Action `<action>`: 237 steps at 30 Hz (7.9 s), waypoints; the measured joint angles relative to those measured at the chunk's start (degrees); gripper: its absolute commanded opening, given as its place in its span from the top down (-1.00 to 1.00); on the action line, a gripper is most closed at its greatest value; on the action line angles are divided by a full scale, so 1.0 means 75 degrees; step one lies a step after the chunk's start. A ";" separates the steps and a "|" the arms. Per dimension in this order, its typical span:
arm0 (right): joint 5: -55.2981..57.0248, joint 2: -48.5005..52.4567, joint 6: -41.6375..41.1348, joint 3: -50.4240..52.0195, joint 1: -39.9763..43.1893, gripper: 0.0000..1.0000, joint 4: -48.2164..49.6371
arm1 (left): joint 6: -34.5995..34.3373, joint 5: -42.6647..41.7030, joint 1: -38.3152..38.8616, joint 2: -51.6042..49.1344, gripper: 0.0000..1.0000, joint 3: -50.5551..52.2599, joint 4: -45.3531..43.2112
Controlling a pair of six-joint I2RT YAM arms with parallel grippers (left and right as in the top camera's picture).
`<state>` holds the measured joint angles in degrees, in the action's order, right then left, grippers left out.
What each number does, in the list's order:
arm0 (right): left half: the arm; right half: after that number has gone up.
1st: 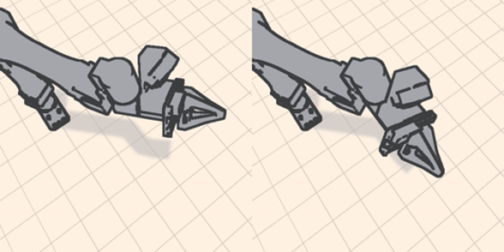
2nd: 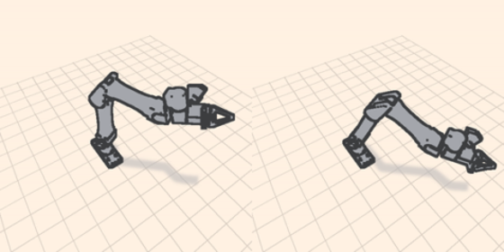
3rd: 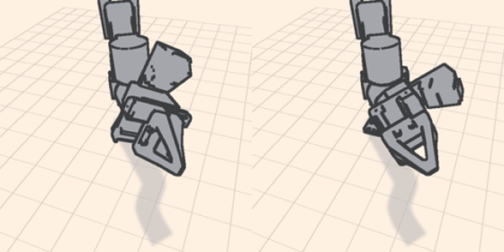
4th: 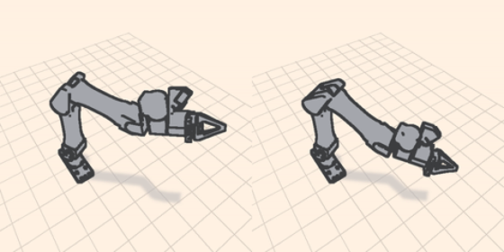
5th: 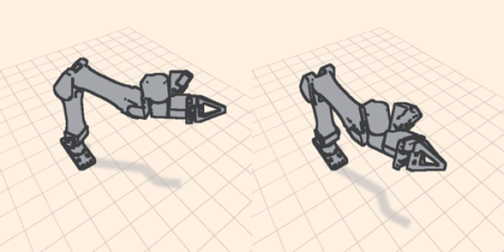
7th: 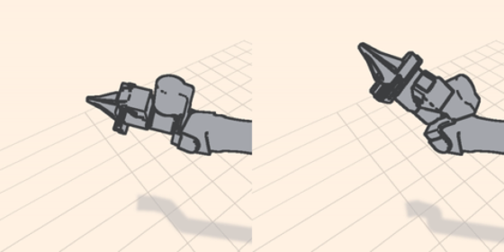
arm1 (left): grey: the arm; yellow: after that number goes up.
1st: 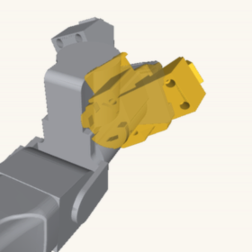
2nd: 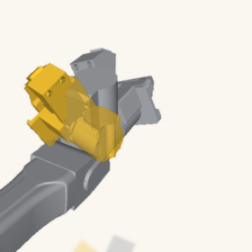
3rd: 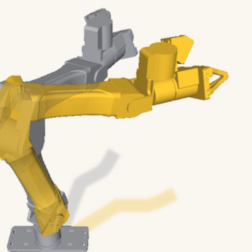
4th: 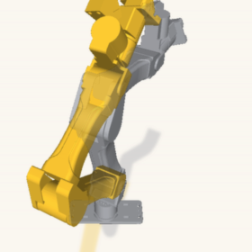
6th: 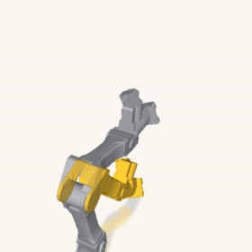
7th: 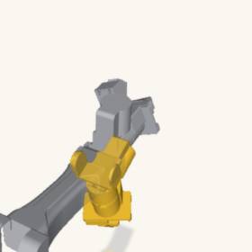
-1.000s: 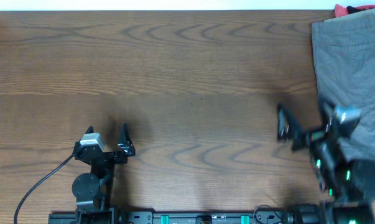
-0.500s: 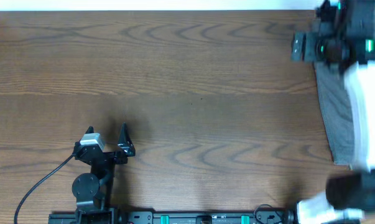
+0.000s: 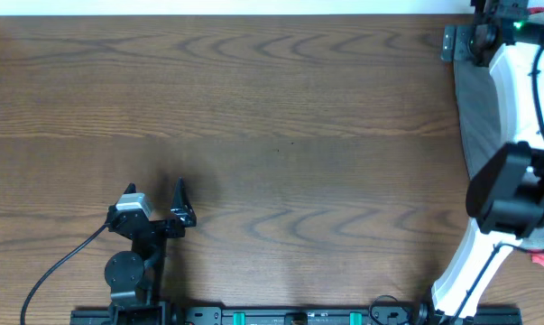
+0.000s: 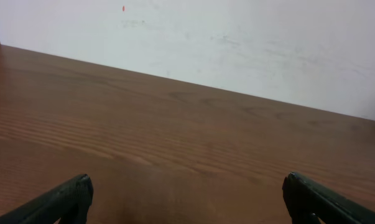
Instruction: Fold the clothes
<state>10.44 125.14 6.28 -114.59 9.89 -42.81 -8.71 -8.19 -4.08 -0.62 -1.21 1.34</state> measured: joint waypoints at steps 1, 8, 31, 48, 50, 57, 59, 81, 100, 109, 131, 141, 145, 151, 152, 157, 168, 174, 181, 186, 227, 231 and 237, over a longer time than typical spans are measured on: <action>0.0122 0.0189 0.0020 -0.0003 0.0026 -0.96 0.0114 | 0.0000 0.0000 0.0000 0.0000 -0.96 0.0000 -0.0003; 0.0918 0.1346 0.0122 0.0000 0.0131 -0.99 0.0460 | 0.0000 0.0000 0.0000 0.0000 -0.95 0.0000 0.0000; 0.1294 0.1999 0.0251 -0.0017 0.0181 0.98 0.0455 | 0.0000 0.0000 0.0000 0.0000 -0.96 0.0000 0.0000; 0.1207 0.0382 -0.0568 -0.0029 0.0294 0.98 -0.0615 | 0.0000 0.0000 0.0000 0.0000 -0.96 0.0000 0.0000; 0.1029 -0.0093 -0.0664 -0.0029 0.0335 0.98 -0.0769 | 0.0000 0.0000 0.0000 0.0000 -0.96 0.0000 0.0000; -0.0172 -0.0793 -0.0787 -0.0032 0.0306 0.98 -0.1271 | 0.0000 0.0000 0.0000 0.0000 -0.96 0.0000 0.0000; -0.0615 -0.0784 -0.0790 -0.0026 0.0233 0.98 -0.1501 | 0.0000 0.0000 0.0000 0.0000 -0.96 0.0000 0.0000; -0.3392 -0.0778 -0.1160 0.1029 -0.4261 0.98 -0.1737 | 0.0000 0.0000 0.0000 0.0000 -0.96 0.0000 0.0000; -0.4223 -0.0764 -0.2031 0.1609 -0.7571 -0.37 -0.1209 | 0.0000 0.0000 0.0000 0.0000 -0.95 0.0000 0.0000; -0.4202 -0.0764 -0.2055 0.1064 -0.5998 -0.98 -0.3107 | 0.0000 0.0000 0.0000 0.0000 -0.96 0.0000 -0.0006; -0.0723 -0.0764 -0.3182 0.0842 -0.0012 -0.99 -0.6152 | 0.0000 0.0000 0.0000 0.0000 -0.96 0.0000 0.0000; -0.2634 -0.0772 -0.1848 0.2154 0.0938 -0.98 -0.5097 | 0.0000 0.0000 0.0000 -0.0003 -0.96 0.0000 0.0000; -0.3258 -0.0772 -0.1612 0.3147 0.0781 -0.89 -0.4272 | 0.0000 0.0000 0.0000 -0.0003 -0.96 0.0000 0.0000; -0.3917 -0.0772 -0.1524 0.4164 0.0513 -0.75 -0.3287 | 0.0000 0.0000 0.0000 -0.0003 -0.96 0.0000 0.0000; -0.3978 -0.0772 -0.1515 0.4264 0.0469 -0.72 -0.3174 | 0.0000 0.0000 0.0000 -0.0003 -0.96 0.0000 -0.0003; -0.4138 -0.0828 -0.1478 0.4651 0.0434 -0.35 -0.2754 | 0.0000 0.0000 0.0000 -0.0003 -0.96 0.0000 0.0000; -0.4561 -0.1122 -0.1749 0.5476 0.0434 0.98 -0.1224 | 0.0000 0.0000 0.0000 -0.0003 -0.96 0.0000 0.0000; -0.4998 -0.1119 -0.1807 0.5560 0.0271 0.98 0.0289 | 0.0000 0.0000 0.0000 -0.0003 -0.95 0.0000 -0.0003; -0.4800 -0.1061 -0.2098 0.5543 -0.0047 0.98 0.1746 | 0.0000 0.0000 0.0000 -0.0003 -0.96 0.0000 0.0000; -0.4290 -0.0909 -0.2209 0.4803 -0.0099 0.98 0.1102 | 0.0000 0.0000 0.0000 -0.0003 -0.96 0.0000 -0.0003; -0.1218 -0.0866 -0.2323 0.3115 0.0015 -0.96 -0.2535 | 0.0000 0.0000 0.0000 -0.0003 -0.96 0.0000 0.0000; -0.1428 -0.0866 -0.2320 0.3987 0.0015 -0.86 -0.2157 | 0.0000 0.0000 0.0000 -0.0003 -0.96 0.0000 0.0000; -0.1821 -0.0866 -0.2232 0.4453 0.0015 -0.49 -0.2002 | 0.0000 0.0000 0.0000 -0.0003 -0.95 0.0000 0.0000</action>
<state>-3.22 118.65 -10.46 -81.19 10.00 -57.82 -8.71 -8.19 -4.08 -0.64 -1.21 1.34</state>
